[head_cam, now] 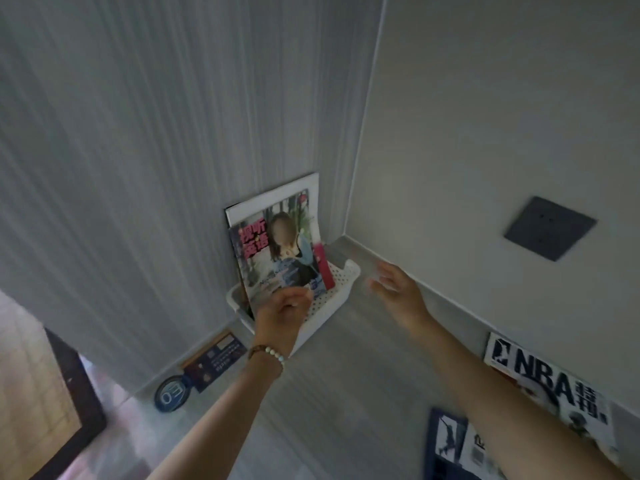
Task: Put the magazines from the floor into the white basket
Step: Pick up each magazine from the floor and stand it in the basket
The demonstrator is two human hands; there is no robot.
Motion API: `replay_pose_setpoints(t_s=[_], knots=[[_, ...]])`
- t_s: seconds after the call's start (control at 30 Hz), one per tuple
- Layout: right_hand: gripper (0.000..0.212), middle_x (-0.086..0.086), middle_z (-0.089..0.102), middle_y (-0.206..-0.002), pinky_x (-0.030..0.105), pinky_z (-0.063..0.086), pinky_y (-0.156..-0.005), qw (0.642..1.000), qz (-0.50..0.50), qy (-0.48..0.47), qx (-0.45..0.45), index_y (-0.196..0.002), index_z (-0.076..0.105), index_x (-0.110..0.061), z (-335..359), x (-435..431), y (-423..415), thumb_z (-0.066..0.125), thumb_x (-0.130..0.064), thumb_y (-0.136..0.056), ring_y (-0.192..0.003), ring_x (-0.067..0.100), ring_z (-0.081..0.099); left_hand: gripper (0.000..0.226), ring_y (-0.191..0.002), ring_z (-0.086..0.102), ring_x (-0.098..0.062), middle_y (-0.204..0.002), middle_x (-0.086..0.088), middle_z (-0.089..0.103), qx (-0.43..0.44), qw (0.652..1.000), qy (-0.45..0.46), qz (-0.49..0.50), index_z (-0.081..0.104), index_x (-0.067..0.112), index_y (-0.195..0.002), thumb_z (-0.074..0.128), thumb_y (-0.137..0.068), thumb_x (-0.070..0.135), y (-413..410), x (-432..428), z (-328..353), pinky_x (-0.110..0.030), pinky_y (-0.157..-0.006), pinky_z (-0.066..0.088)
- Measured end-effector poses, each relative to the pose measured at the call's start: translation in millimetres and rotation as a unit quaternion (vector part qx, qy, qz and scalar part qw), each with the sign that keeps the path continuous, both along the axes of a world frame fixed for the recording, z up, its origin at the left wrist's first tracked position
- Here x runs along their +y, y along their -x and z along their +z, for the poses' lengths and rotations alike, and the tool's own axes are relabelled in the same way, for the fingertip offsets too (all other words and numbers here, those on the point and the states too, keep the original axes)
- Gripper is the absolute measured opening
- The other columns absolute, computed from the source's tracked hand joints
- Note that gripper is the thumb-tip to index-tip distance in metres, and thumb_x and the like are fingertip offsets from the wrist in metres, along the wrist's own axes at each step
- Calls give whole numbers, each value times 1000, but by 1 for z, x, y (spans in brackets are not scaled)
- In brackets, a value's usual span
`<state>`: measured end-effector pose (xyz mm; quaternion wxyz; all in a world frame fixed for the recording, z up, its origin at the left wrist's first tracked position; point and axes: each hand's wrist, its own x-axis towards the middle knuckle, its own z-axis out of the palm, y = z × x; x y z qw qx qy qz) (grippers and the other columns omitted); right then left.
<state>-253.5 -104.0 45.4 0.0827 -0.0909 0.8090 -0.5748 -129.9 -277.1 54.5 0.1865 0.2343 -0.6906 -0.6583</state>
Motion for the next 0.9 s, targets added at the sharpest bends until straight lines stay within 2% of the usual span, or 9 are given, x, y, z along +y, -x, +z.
replay_pose_setpoints(t_s=[0.07, 0.13, 0.3, 0.47, 0.6, 0.67, 0.77, 0.83, 0.9], knots=[[53, 9, 51, -138, 25, 38, -93, 999, -43, 7, -17, -133, 48, -5, -2, 33, -12, 67, -11, -84, -123, 26, 51, 16, -82, 60, -6, -90, 8, 63, -24, 997, 27, -74, 63, 19, -98, 62, -83, 16, 6, 22, -3, -25, -77, 49], [51, 10, 50, -139, 25, 38, -93, 995, -86, 12, -39, -133, 48, -4, -5, 69, -27, 65, -8, -85, -125, 28, 50, 23, -84, 58, -1, -96, 9, 62, -27, 991, 46, -122, 61, 19, -106, 62, -83, 20, 12, 46, -6, -17, -74, 46], [51, 7, 46, -143, 28, 40, -93, 980, -179, 8, -88, -135, 47, -11, -19, 160, -69, 64, -14, -87, -128, 26, 47, 29, -63, 59, 6, -92, -3, 63, -55, 981, -12, -186, 60, 6, -108, 66, -80, 11, 23, 114, -22, -1, -53, 44], [53, 5, 50, -138, 26, 45, -85, 949, -282, -29, -136, -133, 48, -20, -38, 242, -114, 67, -28, -84, -115, 19, 52, 34, -95, 55, -12, -116, -2, 60, -147, 945, -10, -290, 58, 19, -110, 67, -79, 31, 22, 182, -57, -22, -76, 43], [46, 11, 48, -140, 40, 39, -100, 920, -350, -57, -164, -123, 50, -14, -55, 290, -141, 68, -29, -83, -124, 31, 49, 50, -102, 51, -12, -130, -4, 54, -186, 918, 19, -351, 51, 18, -121, 64, -79, 40, 19, 225, -81, -28, -87, 45], [60, 13, 44, -143, 40, 38, -100, 907, -378, -30, -183, -132, 45, -15, -63, 305, -149, 72, -27, -80, -128, 33, 45, 59, -110, 52, -15, -135, -5, 51, -201, 904, 44, -374, 47, 15, -126, 63, -78, 44, 18, 243, -89, -28, -91, 42], [72, 14, 46, -141, 45, 40, -104, 898, -390, 3, -203, -136, 42, -13, -74, 321, -153, 77, -25, -74, -126, 34, 47, 50, -105, 56, -14, -127, -2, 57, -196, 899, 63, -388, 52, 15, -118, 62, -79, 44, 22, 264, -97, -24, -85, 46], [71, 14, 49, -139, 44, 41, -101, 894, -396, 10, -207, -135, 43, -13, -80, 326, -151, 77, -24, -74, -124, 33, 49, 39, -99, 60, -14, -118, -4, 64, -176, 893, 78, -406, 58, 13, -110, 60, -82, 40, 28, 276, -101, -18, -73, 45], [66, 12, 50, -138, 41, 39, -100, 894, -397, -8, -206, -134, 44, -12, -84, 331, -145, 76, -22, -76, -123, 31, 49, 35, -101, 62, -19, -115, -6, 65, -170, 894, 97, -402, 59, 10, -113, 57, -86, 32, 36, 284, -104, -18, -72, 45]])
